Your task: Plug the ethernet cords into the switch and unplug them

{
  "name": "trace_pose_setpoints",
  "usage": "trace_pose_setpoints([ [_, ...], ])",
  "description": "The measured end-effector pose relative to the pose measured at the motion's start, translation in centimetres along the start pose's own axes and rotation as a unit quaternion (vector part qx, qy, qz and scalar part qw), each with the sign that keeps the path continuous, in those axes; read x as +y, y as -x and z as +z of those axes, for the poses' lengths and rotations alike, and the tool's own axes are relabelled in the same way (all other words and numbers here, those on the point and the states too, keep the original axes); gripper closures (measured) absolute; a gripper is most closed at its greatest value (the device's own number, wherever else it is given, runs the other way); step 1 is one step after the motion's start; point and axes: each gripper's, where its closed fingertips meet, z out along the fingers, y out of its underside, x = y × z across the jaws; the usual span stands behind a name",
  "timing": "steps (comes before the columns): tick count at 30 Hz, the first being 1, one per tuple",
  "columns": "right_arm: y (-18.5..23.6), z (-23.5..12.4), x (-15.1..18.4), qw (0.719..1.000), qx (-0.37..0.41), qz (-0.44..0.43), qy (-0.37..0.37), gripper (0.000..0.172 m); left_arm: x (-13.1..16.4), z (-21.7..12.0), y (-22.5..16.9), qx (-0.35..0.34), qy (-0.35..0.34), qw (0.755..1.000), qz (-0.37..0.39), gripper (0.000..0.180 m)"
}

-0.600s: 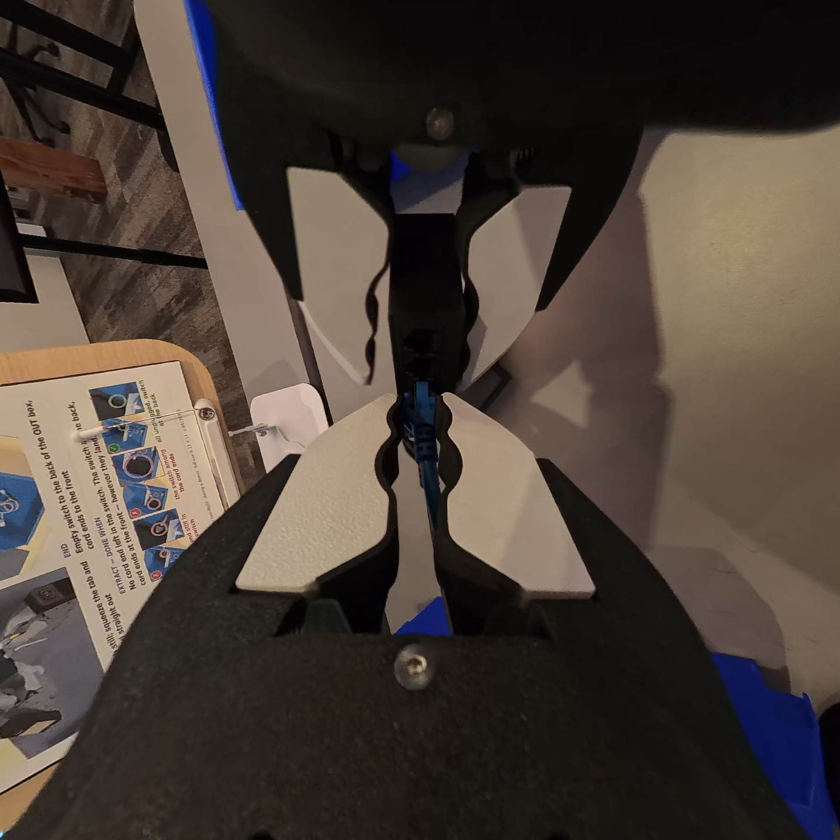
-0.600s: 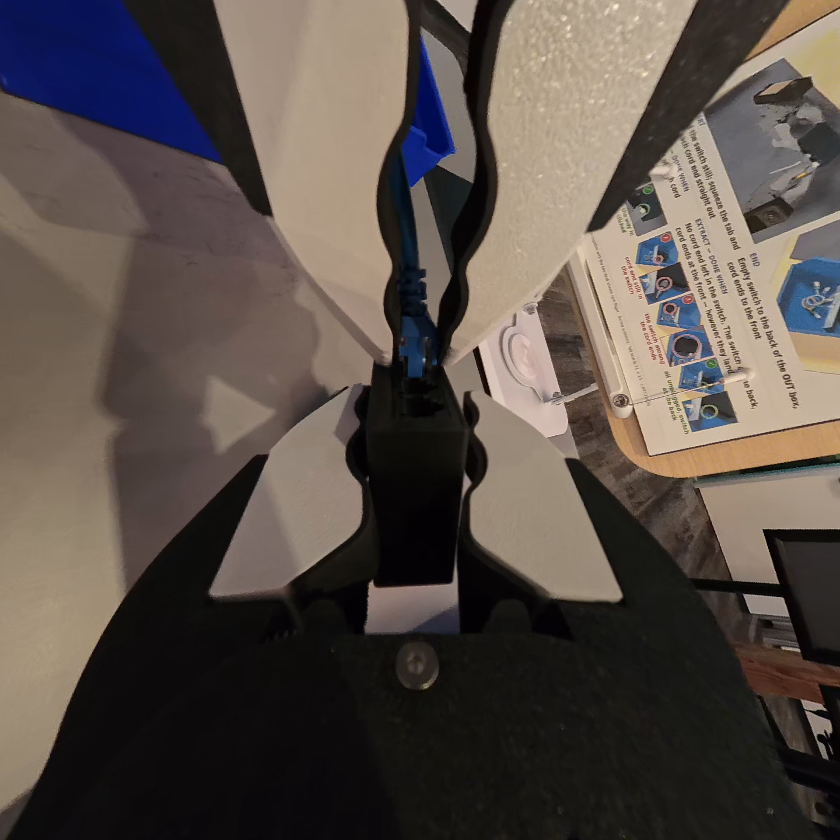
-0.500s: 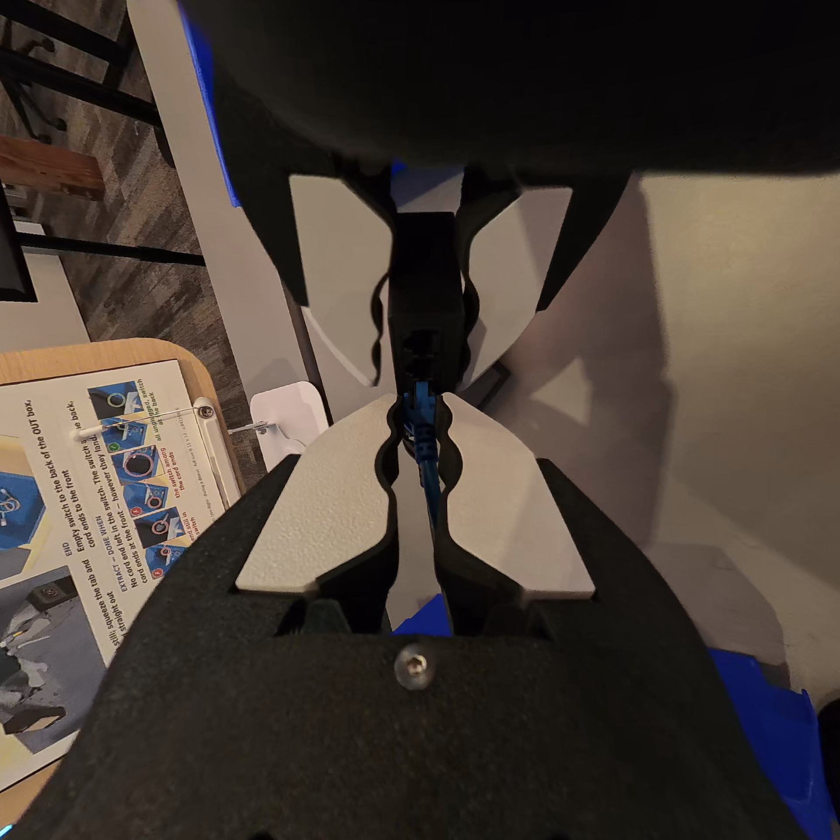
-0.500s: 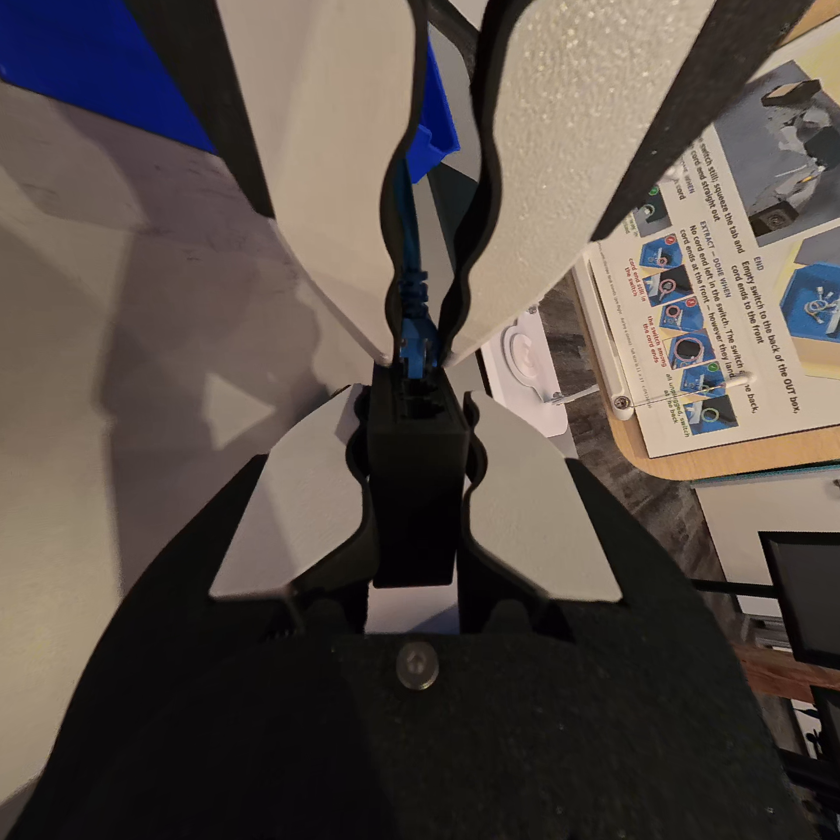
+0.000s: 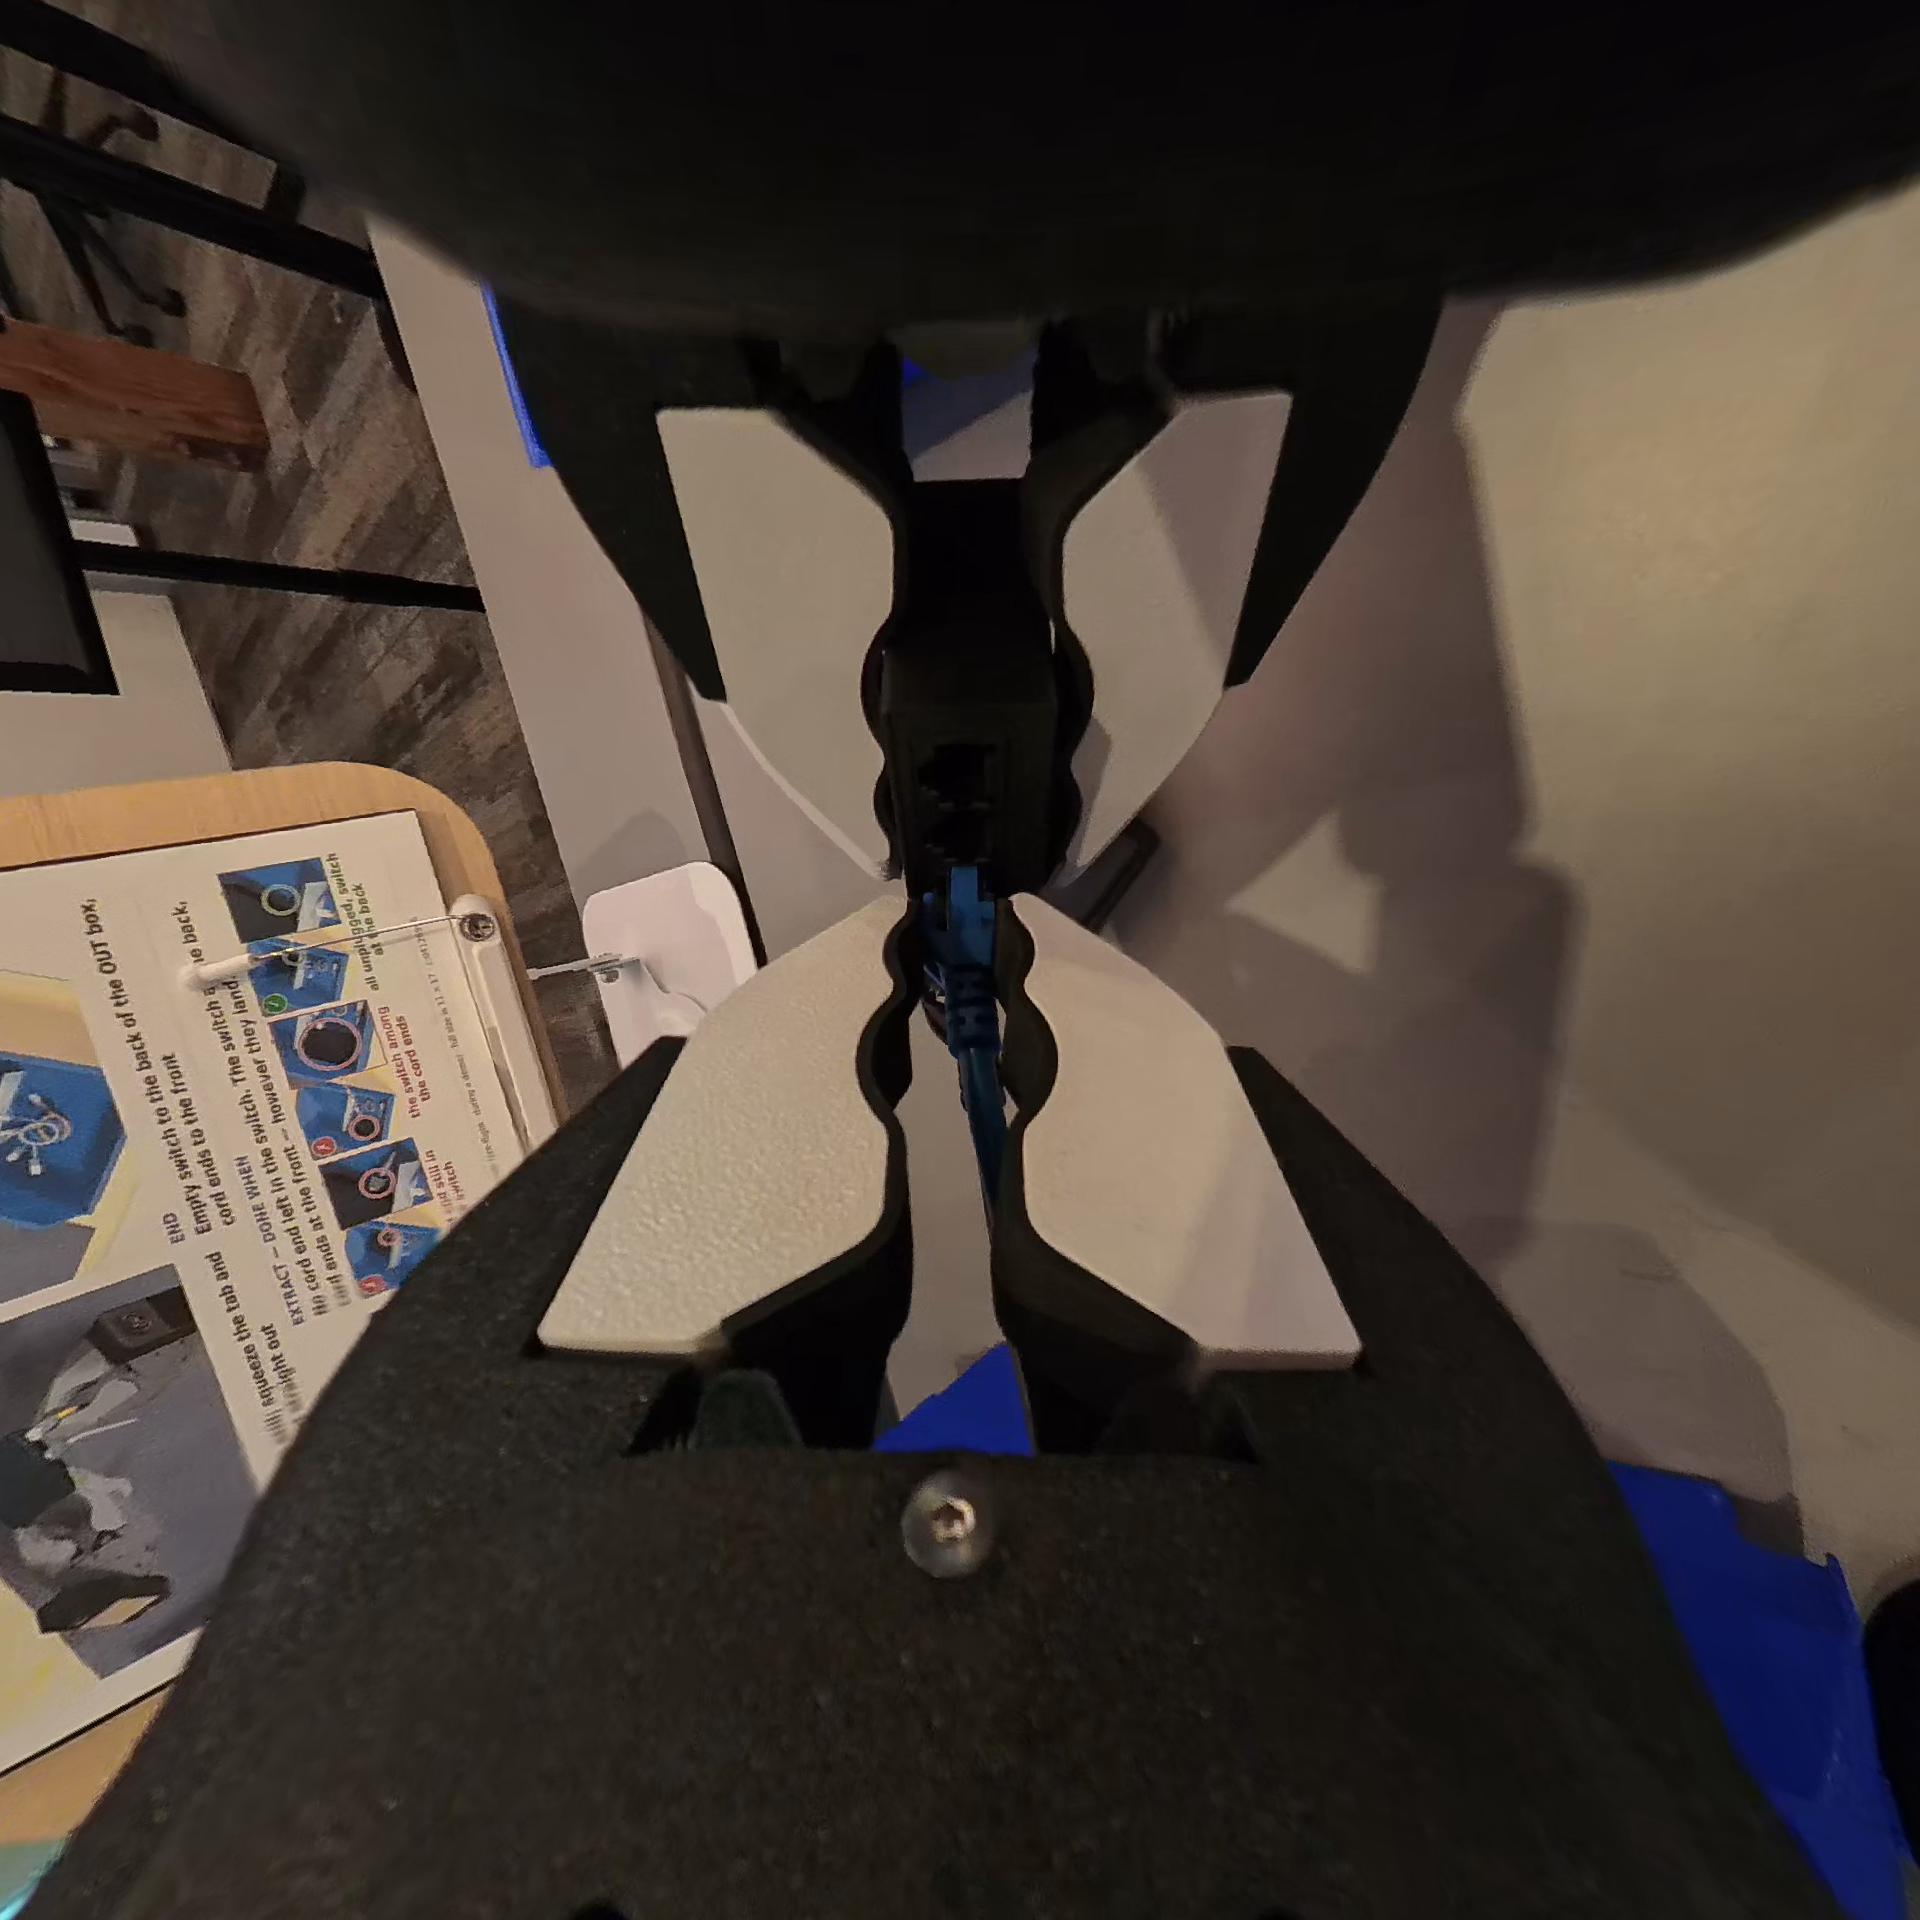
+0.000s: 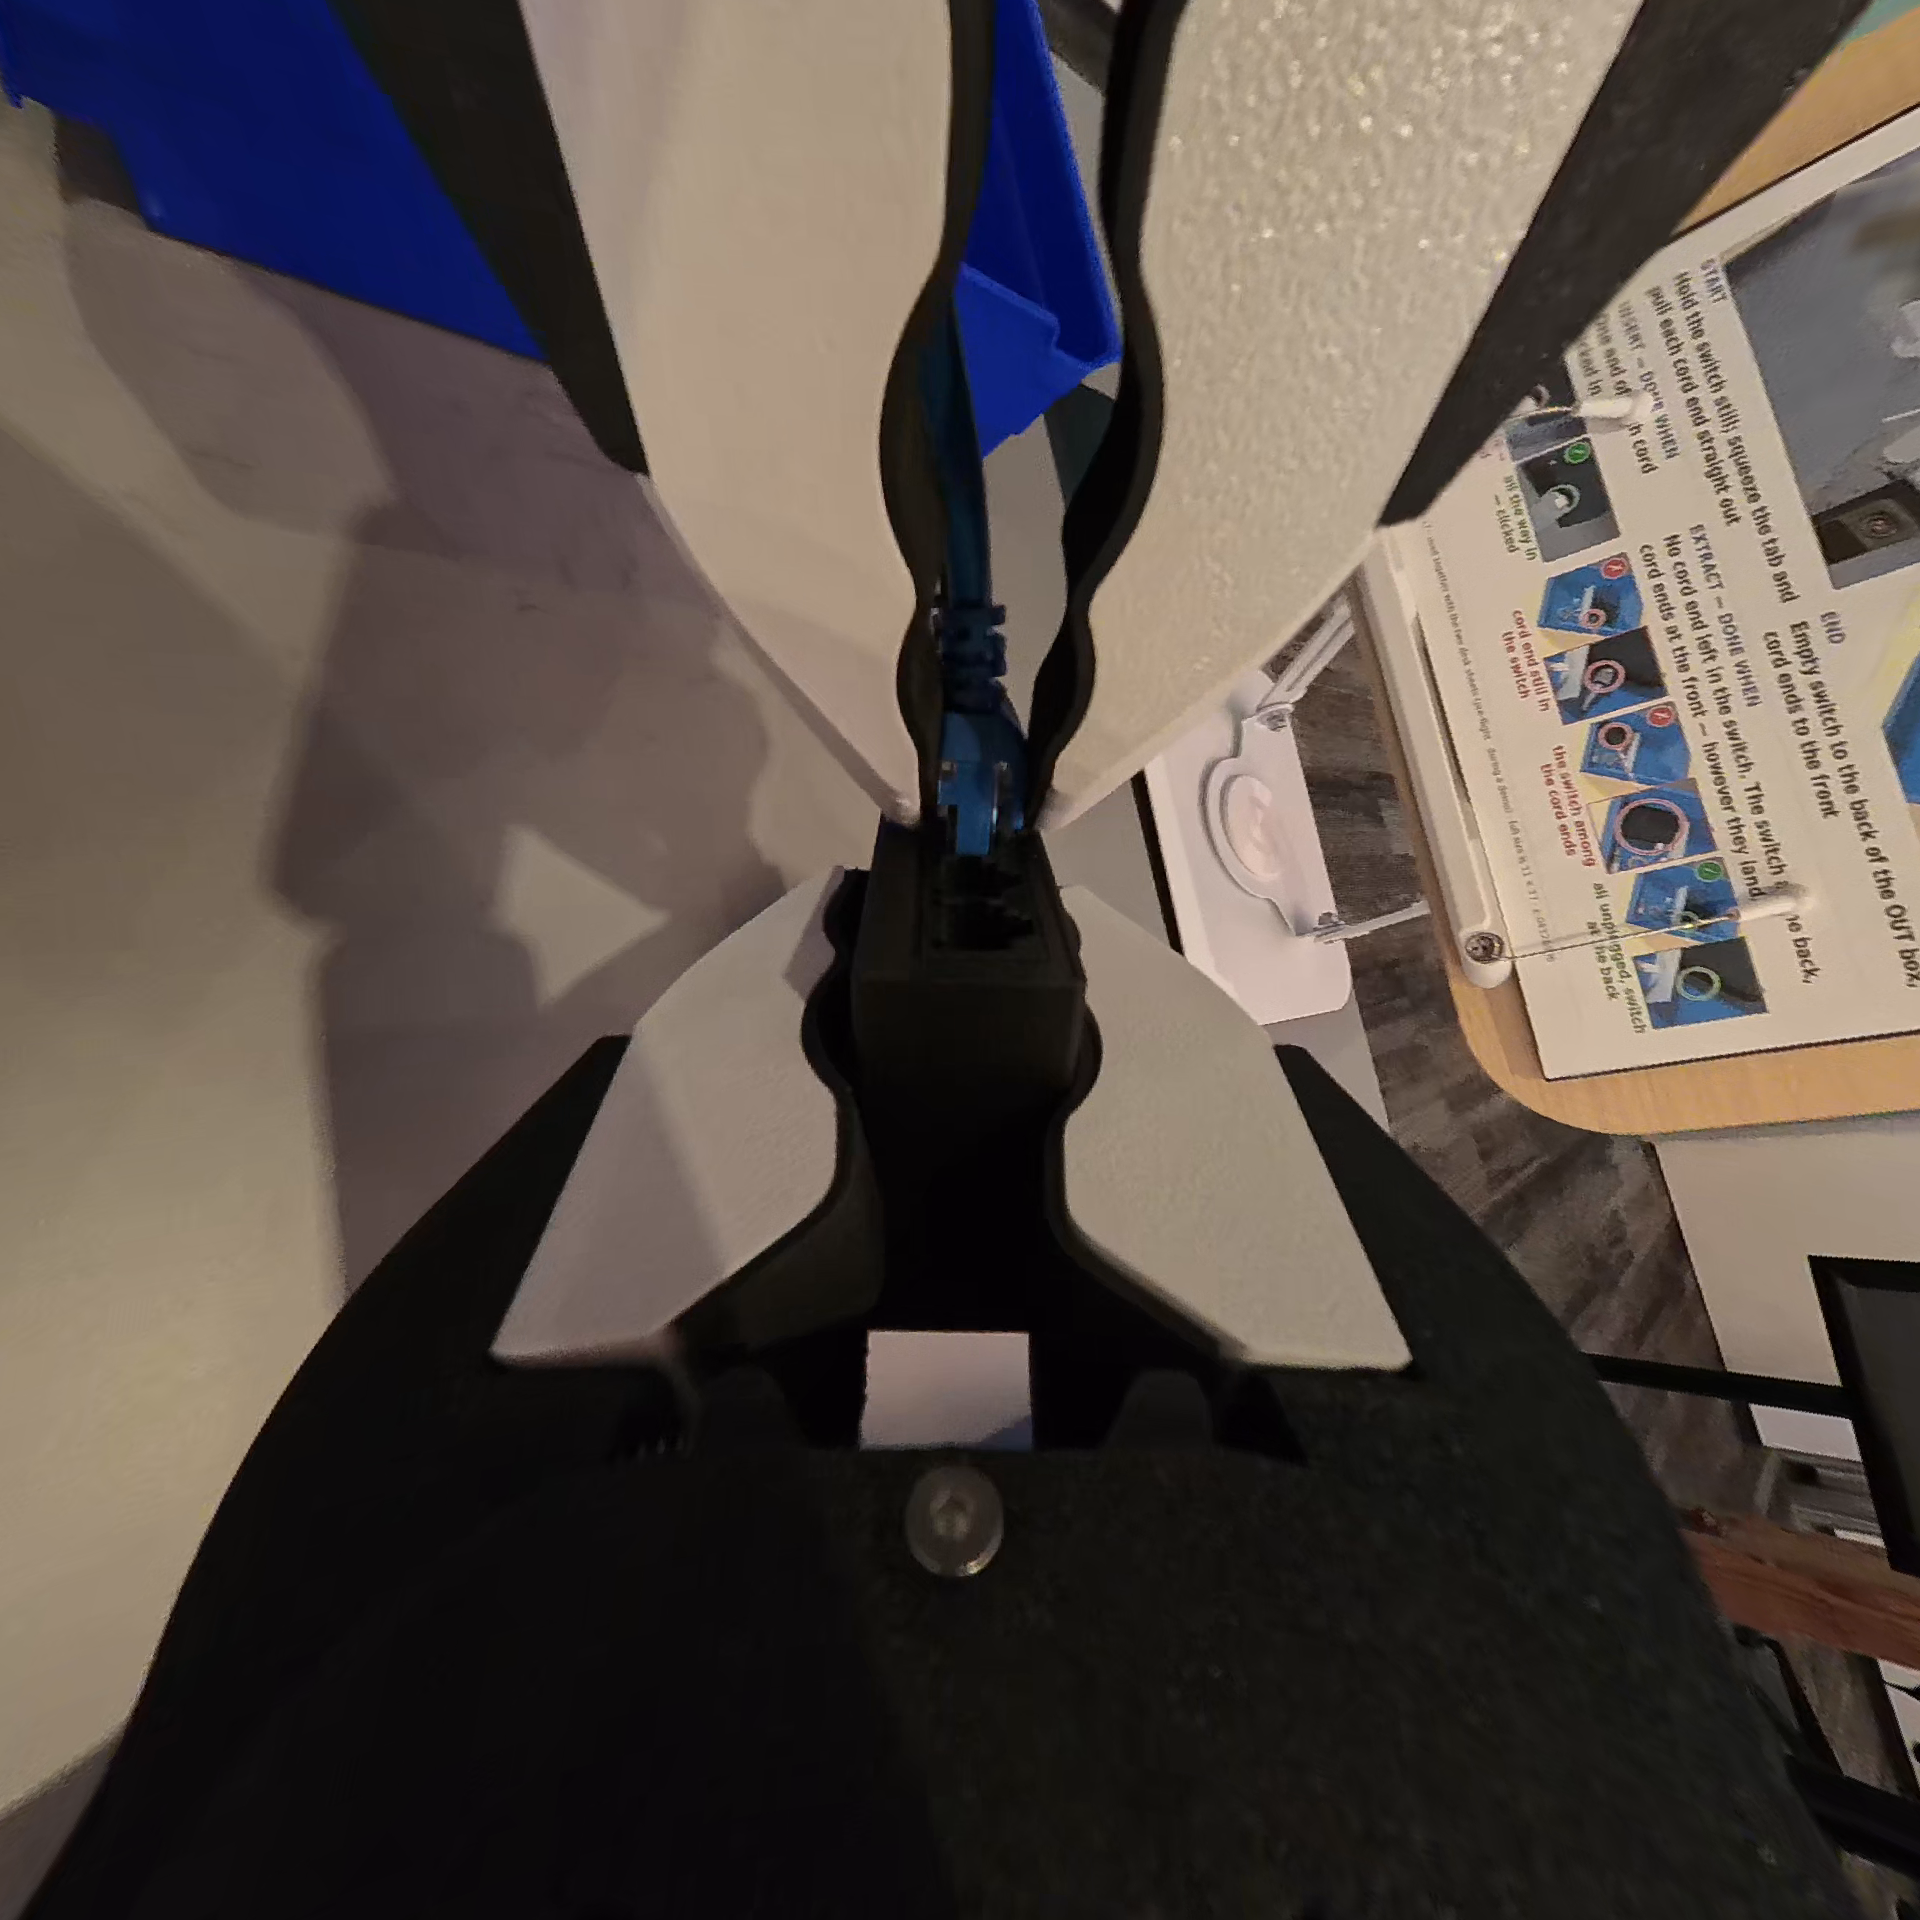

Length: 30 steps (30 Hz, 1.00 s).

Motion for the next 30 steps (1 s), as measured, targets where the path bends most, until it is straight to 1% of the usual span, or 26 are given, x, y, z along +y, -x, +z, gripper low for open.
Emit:
trace_pose_setpoints([
  [5, 0.4, 0.2, 0.0, 1.000, -0.008, -0.003, 0.013, 0.141, 0.4, 0.0, -0.4, 0.008, 0.001, 1.000, -0.002, 0.168],
  [11, 0.9, 0.6, -0.4, 1.000, -0.010, -0.013, 0.010, 0.141, 0.9, -0.2, -1.0, 0.010, 0.001, 1.000, 0.001, 0.168],
  [17, 1.1, 0.3, -0.9, 1.000, -0.020, -0.013, -0.005, 0.141, 0.6, -0.8, -1.2, 0.026, -0.023, 0.999, -0.023, 0.168],
  [19, 1.0, 0.1, -1.1, 1.000, -0.013, -0.020, -0.017, 0.141, 0.3, -0.9, -1.1, 0.017, -0.023, 1.000, -0.011, 0.168],
  [21, 0.8, 0.0, -1.3, 0.999, -0.011, -0.020, -0.031, 0.141, 0.2, -0.9, -1.0, 0.003, -0.020, 0.999, 0.027, 0.167],
  [23, 0.4, 0.1, -1.1, 0.999, 0.002, -0.026, -0.026, 0.141, 0.3, -0.7, -0.7, -0.013, -0.012, 0.998, 0.055, 0.167],
  [24, 0.4, 0.1, -1.0, 0.999, 0.001, -0.023, -0.026, 0.141, 0.3, -0.6, -0.6, -0.016, -0.016, 0.998, 0.057, 0.167],
  [27, 0.2, 0.0, -0.6, 0.999, 0.002, -0.017, -0.030, 0.141, 0.1, -0.2, -0.4, -0.008, -0.047, 0.999, 0.018, 0.165],
  [30, 0.2, 0.0, -0.7, 1.000, 0.003, -0.017, -0.027, 0.141, 0.4, 0.0, -0.5, 0.014, -0.054, 0.998, -0.018, 0.165],
])
